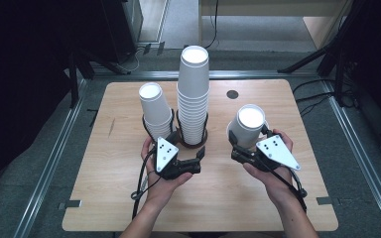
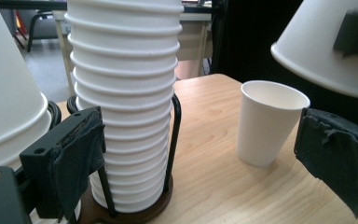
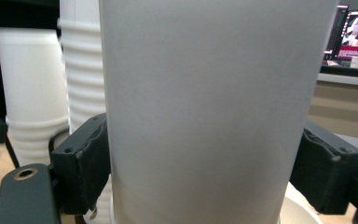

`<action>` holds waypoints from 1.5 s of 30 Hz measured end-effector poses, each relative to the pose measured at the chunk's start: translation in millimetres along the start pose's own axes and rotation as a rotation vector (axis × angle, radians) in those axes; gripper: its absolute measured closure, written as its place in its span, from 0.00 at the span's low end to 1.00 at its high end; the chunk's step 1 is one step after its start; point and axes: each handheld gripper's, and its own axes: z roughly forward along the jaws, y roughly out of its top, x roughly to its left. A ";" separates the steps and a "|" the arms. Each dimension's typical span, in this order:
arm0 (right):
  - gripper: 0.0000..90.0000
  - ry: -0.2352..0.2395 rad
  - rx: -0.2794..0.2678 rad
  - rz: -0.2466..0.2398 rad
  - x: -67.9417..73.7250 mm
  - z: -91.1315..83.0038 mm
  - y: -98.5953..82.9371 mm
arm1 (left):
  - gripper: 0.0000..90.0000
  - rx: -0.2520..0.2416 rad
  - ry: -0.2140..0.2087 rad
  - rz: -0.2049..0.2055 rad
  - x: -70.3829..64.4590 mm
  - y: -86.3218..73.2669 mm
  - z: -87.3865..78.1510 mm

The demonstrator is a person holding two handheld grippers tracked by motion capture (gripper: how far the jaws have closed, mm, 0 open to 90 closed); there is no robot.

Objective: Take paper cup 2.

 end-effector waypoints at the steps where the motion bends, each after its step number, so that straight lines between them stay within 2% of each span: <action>1: 0.18 -0.003 0.009 -0.014 0.2 -0.4 -2.8 | 0.02 0.014 0.007 0.011 0.2 -2.7 -0.4; 2: 0.18 -0.003 0.009 -0.014 0.2 -0.4 -2.8 | 0.02 0.014 0.007 0.011 0.2 -2.7 -0.4; 3: 0.18 -0.011 0.027 -0.035 0.4 -1.6 -9.6 | 0.02 0.019 0.004 0.005 1.0 -3.9 -1.0; 5: 0.18 -0.011 0.031 -0.035 0.1 -2.4 -12.5 | 0.02 0.029 -0.002 0.001 2.7 -5.1 -2.6; 8: 0.18 -0.021 0.042 -0.045 -0.4 -4.6 -20.2 | 0.02 0.031 -0.021 -0.019 4.8 -6.8 -4.9; 11: 0.18 -0.027 0.054 -0.064 1.6 -7.5 -30.3 | 0.03 0.050 -0.048 -0.015 3.9 -8.6 -5.5; 13: 0.18 -0.032 0.070 -0.098 3.7 -7.9 -34.9 | 0.02 0.050 -0.049 -0.015 3.1 -8.8 -5.9; 14: 0.18 -0.036 0.076 -0.122 4.7 -8.5 -36.7 | 0.02 0.053 -0.064 -0.014 2.3 -8.9 -7.9; 16: 0.18 -0.038 0.078 -0.136 5.3 -9.6 -38.2 | 0.02 0.055 -0.070 -0.010 1.7 -9.3 -8.9; 18: 0.18 -0.045 0.084 -0.170 7.9 -13.5 -42.6 | 0.02 0.061 -0.091 -0.010 0.9 -11.3 -10.6; 21: 0.18 -0.060 0.091 -0.234 11.0 -14.8 -47.0 | 0.02 0.069 -0.120 -0.028 1.5 -12.1 -10.0; 26: 0.18 -0.071 0.096 -0.266 11.9 -13.6 -50.5 | 0.02 0.077 -0.147 -0.038 0.4 -13.4 -8.8; 28: 0.18 -0.082 0.101 -0.297 12.6 -12.7 -53.5 | 0.02 0.087 -0.171 -0.040 -1.1 -14.3 -7.9; 36: 0.18 -0.102 0.095 -0.416 16.3 -13.1 -58.2 | 0.03 0.078 -0.200 -0.024 -7.7 -9.8 -6.3; 45: 0.18 -0.099 0.113 -0.470 19.6 -12.6 -66.9 | 0.03 0.088 -0.231 -0.004 -19.2 -10.4 -6.5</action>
